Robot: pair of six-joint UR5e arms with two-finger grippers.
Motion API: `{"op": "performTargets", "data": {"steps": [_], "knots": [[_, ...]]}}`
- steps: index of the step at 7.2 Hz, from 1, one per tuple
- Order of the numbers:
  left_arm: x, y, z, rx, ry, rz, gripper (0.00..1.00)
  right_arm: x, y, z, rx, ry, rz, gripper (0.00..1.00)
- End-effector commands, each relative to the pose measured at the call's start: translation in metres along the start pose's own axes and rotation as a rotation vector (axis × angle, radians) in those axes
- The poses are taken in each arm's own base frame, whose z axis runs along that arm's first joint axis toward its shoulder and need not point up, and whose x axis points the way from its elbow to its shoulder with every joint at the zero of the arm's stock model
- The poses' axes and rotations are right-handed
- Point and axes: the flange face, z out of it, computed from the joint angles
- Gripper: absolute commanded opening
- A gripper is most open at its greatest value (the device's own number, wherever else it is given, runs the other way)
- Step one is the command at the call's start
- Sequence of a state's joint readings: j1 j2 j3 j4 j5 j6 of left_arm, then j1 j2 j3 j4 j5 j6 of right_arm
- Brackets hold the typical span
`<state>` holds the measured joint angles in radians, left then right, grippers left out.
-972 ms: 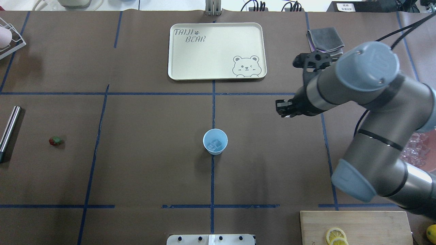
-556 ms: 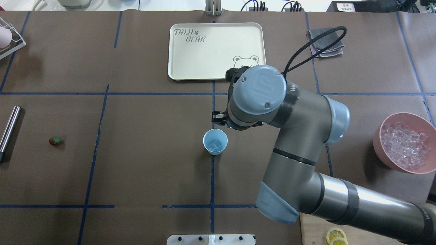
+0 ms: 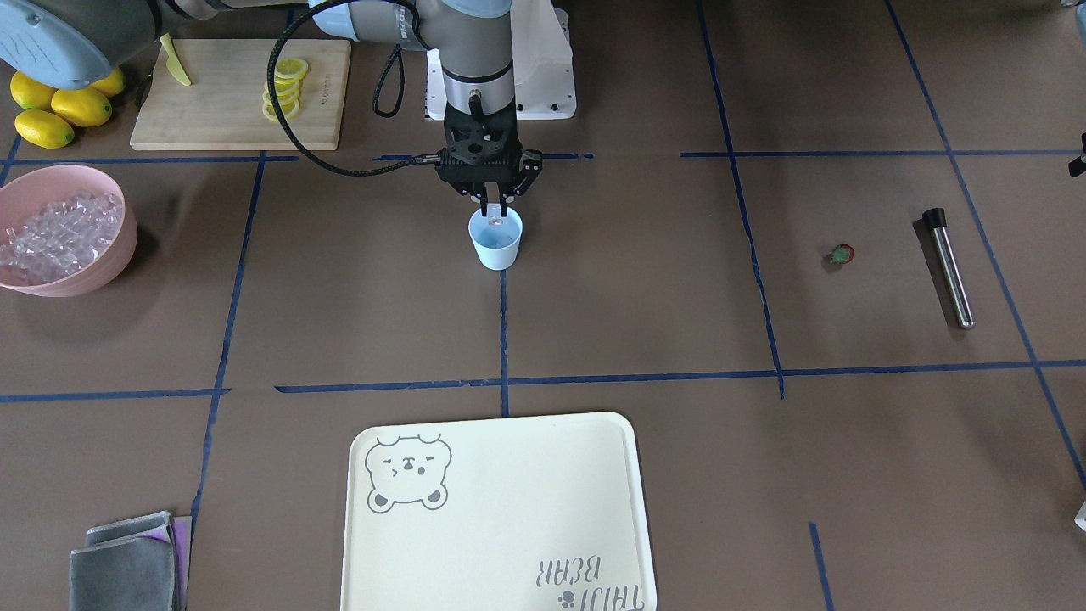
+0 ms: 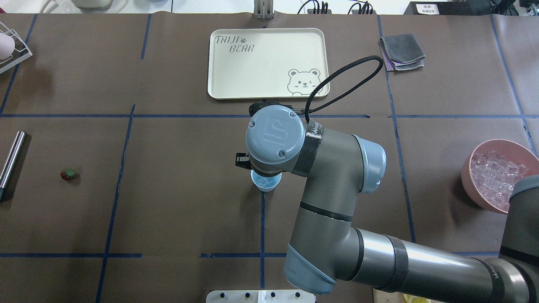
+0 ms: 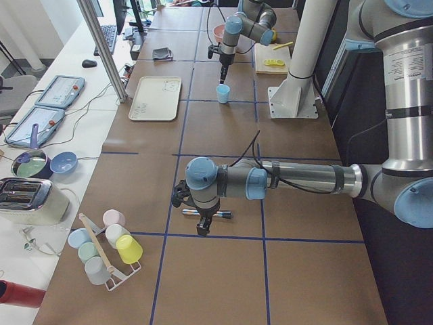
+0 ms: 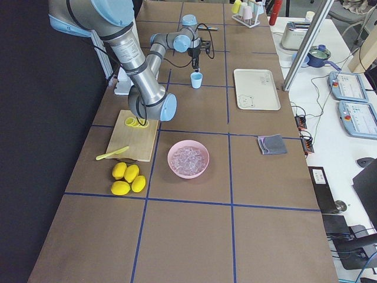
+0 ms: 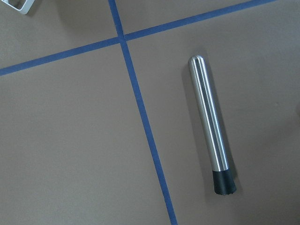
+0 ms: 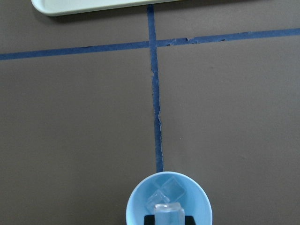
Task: Mash ice and strawberries in cup
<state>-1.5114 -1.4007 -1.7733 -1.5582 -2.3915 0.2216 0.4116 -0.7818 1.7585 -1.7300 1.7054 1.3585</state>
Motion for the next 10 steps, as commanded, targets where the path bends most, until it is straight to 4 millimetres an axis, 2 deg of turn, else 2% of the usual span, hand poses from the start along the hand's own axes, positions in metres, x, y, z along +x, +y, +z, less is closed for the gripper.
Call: {"op": "performTargets", "data": {"steps": [1,6,7,8,9,10], "knots": [[-0.001,0.0,0.001,-0.002,0.001,-0.001,1.0,-0.001,0.001,0.004,0.01,0.009,-0.002,0.99],[-0.001,0.0,0.001,-0.001,0.0,0.0,1.0,0.002,-0.002,0.003,0.014,0.009,-0.001,0.99],[-0.002,0.0,0.001,-0.002,-0.001,-0.004,1.0,0.014,-0.027,-0.004,0.021,0.029,0.023,0.99],[-0.001,0.001,0.0,-0.003,-0.003,-0.005,1.0,0.035,-0.062,-0.016,-0.012,0.054,0.044,0.99],[0.0,-0.001,-0.001,-0.001,-0.003,0.0,1.0,0.069,-0.103,-0.03,-0.044,0.043,0.021,0.99],[-0.002,0.0,0.001,-0.006,-0.005,-0.006,1.0,0.115,-0.137,-0.045,-0.049,0.038,-0.008,0.99]]}}
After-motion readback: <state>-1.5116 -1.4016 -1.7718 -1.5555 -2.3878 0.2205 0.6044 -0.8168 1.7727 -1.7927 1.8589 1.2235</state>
